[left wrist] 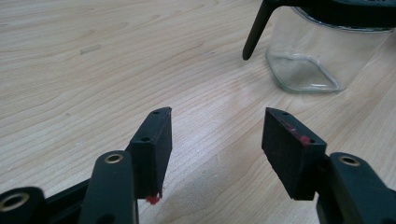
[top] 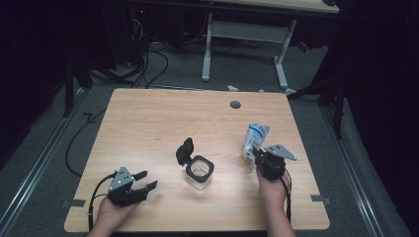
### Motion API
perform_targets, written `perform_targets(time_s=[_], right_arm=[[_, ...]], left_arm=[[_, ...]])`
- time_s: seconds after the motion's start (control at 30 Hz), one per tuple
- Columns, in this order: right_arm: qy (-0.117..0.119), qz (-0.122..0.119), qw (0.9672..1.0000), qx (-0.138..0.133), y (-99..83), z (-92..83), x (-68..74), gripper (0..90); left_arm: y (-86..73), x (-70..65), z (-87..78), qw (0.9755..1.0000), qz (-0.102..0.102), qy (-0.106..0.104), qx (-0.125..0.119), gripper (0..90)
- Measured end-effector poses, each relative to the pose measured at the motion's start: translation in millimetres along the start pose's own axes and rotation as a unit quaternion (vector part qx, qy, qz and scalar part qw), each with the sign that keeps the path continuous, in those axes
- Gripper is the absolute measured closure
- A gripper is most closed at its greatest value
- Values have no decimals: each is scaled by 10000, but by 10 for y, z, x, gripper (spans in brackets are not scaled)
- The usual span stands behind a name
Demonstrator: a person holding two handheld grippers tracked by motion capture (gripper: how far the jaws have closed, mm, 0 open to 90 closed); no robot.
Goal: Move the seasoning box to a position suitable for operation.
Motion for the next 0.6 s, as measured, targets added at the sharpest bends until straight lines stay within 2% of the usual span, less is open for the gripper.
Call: perform_targets(time_s=[0.37,0.6], right_arm=[[161,-140,9998,1,-112,-216,35,858],[368,-253,9989,105,-161,-370,67,862]], left_arm=[[-1,-25,19,10000,48,-21,22,434],[4,-60,21,9999,89,-86,7,434]])
Point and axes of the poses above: each handheld gripper's, and its own axes: z roughly forward along the jaws, y roughly out of its top, x roughly to its left, the point moved 5 cm from there along z, roughly forward along the jaws, and after that the axes turned 4 degrees about -y, right-handed, at the moved point
